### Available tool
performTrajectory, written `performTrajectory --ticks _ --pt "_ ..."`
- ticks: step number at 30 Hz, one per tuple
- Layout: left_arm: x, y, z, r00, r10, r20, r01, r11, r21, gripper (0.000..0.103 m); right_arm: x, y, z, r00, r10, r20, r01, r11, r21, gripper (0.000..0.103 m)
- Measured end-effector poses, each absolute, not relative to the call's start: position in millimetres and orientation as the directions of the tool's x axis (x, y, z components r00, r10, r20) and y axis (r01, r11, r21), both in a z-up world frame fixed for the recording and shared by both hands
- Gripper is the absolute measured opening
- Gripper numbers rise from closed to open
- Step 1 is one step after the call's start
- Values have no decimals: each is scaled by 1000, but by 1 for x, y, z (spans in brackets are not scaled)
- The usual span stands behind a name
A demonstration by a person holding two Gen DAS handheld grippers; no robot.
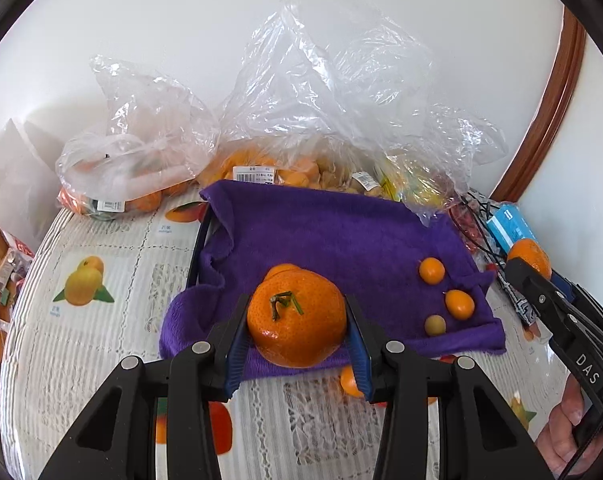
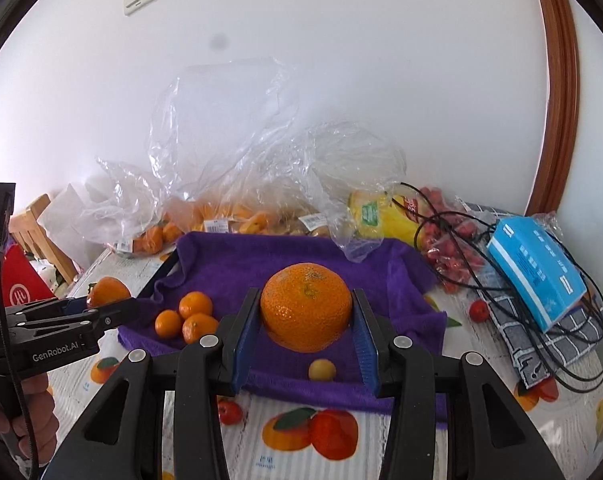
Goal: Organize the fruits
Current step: 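Lift both held oranges and carry them onto the purple towel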
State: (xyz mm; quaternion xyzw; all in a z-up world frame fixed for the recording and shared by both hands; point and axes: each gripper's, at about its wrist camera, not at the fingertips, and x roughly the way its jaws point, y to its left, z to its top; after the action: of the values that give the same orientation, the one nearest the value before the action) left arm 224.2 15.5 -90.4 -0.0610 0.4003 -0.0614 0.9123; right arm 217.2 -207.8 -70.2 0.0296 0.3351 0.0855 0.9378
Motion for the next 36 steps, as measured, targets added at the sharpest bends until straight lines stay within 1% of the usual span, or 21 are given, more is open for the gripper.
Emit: performTrajectory --ticks 5,8,14,23,28,36 --pt "232 25 -106 658 -178 -731 47 979 -196 41 227 -211 -94 733 199 -651 -133 980 150 43" --pt "233 30 -112 652 -167 -740 23 979 -200 41 228 -211 -103 722 179 -669 -128 984 125 43" --pt "236 34 -121 637 -182 -749 9 973 -229 41 230 -222 -106 721 182 -669 -109 983 151 43" --pt "229 20 -121 650 -187 -737 55 978 -201 41 233 -231 -115 720 168 -673 -83 984 157 43" --pt "230 20 -122 649 -196 -735 58 976 -210 41 235 -228 -120 726 131 -675 -76 991 111 43" --pt "236 22 -127 630 -216 -746 52 970 -238 41 239 -230 -129 712 134 -690 -71 990 119 44"
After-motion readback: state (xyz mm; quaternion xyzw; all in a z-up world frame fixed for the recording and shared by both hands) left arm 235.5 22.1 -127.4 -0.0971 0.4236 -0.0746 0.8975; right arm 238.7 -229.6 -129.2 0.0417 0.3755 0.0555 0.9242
